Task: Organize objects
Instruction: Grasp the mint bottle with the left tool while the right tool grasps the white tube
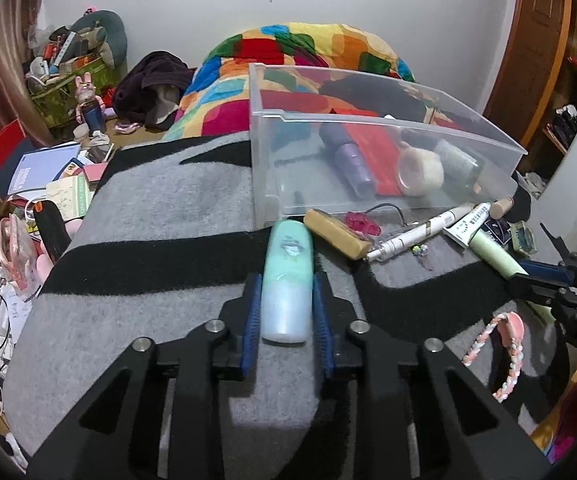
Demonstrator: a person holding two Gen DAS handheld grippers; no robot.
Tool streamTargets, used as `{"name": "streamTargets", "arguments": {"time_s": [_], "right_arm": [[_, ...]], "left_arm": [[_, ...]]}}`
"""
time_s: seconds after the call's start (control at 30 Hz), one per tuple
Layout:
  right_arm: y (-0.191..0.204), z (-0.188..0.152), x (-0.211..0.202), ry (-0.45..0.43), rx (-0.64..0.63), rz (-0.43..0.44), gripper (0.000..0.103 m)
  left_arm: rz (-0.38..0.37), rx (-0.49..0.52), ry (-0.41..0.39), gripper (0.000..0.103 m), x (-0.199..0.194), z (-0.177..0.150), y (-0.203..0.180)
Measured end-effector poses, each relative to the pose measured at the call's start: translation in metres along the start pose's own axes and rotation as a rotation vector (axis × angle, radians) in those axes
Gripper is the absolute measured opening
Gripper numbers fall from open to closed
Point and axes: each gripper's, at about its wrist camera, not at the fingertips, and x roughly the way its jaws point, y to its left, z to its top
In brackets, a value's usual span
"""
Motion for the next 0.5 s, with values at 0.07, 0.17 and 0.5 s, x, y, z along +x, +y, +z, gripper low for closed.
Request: {"name": "streamTargets", "arguments": {"time_s": [0.07, 0.17, 0.5], "right_arm": [[-0.001, -0.001, -0.003, -0.012, 0.006, -0.008, 0.014], [-0.005, -0.002, -0.011, -0.034, 0.025, -0.004, 0.014], [-0.007, 0.028, -0.036, -0.136, 0.072, 0.018, 0.014]], "left_arm": [[-0.011, -0.016, -0.008, 0.024, -0.004, -0.003, 0.004], [-0.012, -0.031, -0.022, 0.024, -0.012, -0.007, 0.008], [-0.053, -0.061, -0.125, 0.024, -0.045, 0.008, 0.006]]}}
